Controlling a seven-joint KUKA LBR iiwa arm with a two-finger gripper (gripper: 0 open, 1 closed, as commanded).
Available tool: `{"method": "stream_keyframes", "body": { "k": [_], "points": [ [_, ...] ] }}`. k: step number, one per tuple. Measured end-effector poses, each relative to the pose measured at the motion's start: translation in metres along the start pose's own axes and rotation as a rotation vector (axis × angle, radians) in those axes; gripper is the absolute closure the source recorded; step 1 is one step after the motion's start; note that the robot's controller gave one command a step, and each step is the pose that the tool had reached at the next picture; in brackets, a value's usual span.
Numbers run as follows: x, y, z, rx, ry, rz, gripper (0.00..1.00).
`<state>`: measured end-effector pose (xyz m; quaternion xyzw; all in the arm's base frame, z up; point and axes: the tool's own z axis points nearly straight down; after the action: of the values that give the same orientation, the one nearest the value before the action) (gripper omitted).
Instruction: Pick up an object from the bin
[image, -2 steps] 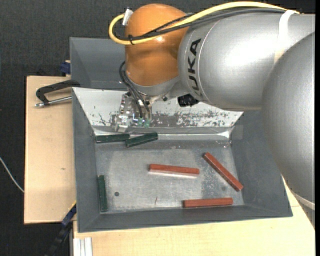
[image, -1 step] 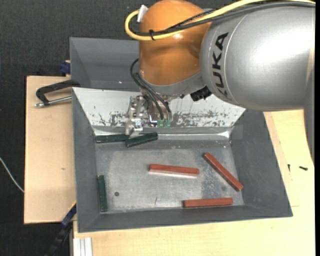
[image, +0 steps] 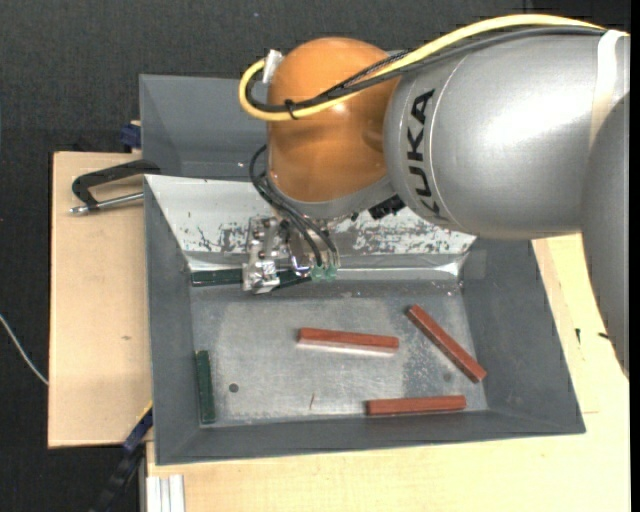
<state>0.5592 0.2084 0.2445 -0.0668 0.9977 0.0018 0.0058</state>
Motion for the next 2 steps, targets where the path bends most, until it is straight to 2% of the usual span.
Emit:
{"method": "stream_keyframes", "body": {
  "k": [1, 2],
  "points": [
    [-0.009, 0.003, 0.062, 0.000, 0.007, 0.105, 1.00],
    [-0.022, -0.021, 0.091, 0.002, 0.014, 0.149, 1.00]
  ]
}}
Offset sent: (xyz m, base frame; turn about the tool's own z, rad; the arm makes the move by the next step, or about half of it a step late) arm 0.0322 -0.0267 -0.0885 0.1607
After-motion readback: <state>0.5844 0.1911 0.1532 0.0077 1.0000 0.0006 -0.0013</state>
